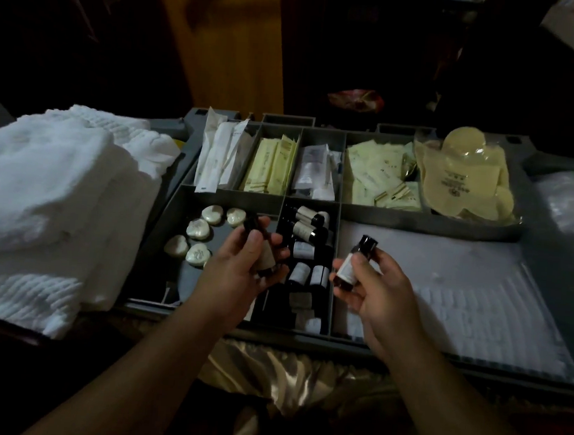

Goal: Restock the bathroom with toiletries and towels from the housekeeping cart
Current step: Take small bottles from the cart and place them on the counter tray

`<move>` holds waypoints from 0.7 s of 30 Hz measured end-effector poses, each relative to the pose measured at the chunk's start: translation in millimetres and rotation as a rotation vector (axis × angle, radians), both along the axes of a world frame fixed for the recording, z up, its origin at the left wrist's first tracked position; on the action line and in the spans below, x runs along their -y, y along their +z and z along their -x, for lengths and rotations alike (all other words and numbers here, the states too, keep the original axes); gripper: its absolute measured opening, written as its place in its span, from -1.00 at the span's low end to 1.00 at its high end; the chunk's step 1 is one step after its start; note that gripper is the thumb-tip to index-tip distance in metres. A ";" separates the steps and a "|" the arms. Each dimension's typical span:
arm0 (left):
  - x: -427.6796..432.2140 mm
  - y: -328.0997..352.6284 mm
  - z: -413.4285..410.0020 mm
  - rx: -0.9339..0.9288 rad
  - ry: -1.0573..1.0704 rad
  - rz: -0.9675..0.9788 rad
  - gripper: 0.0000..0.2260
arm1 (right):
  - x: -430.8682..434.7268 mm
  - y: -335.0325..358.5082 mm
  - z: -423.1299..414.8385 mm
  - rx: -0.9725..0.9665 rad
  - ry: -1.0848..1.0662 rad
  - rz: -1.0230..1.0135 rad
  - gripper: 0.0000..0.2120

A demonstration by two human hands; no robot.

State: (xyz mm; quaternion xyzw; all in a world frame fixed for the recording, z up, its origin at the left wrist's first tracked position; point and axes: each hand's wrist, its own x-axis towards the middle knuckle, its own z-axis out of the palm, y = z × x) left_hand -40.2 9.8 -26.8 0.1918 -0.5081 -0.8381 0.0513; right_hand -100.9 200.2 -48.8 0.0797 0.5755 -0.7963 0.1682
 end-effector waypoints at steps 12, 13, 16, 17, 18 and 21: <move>21.0 18.0 -59.9 0.077 0.046 0.218 -0.68 | 20.4 14.7 -27.5 -0.058 0.187 0.155 -0.78; 22.3 18.6 -65.6 0.070 0.045 0.212 -0.66 | 23.4 16.9 -32.5 -0.051 0.210 0.163 -0.75; 24.6 20.1 -85.1 0.013 0.054 0.211 -0.58 | 29.8 23.9 -48.0 -0.048 0.250 0.153 -0.69; 25.3 21.3 -93.6 -0.005 0.059 0.216 -0.57 | 31.6 26.5 -54.3 -0.050 0.263 0.155 -0.68; 25.7 22.8 -102.4 -0.024 0.067 0.221 -0.57 | 33.7 29.9 -60.8 -0.045 0.276 0.164 -0.65; 27.5 30.8 -133.4 -0.082 0.096 0.225 -0.52 | 42.3 41.3 -81.9 -0.036 0.311 0.183 -0.68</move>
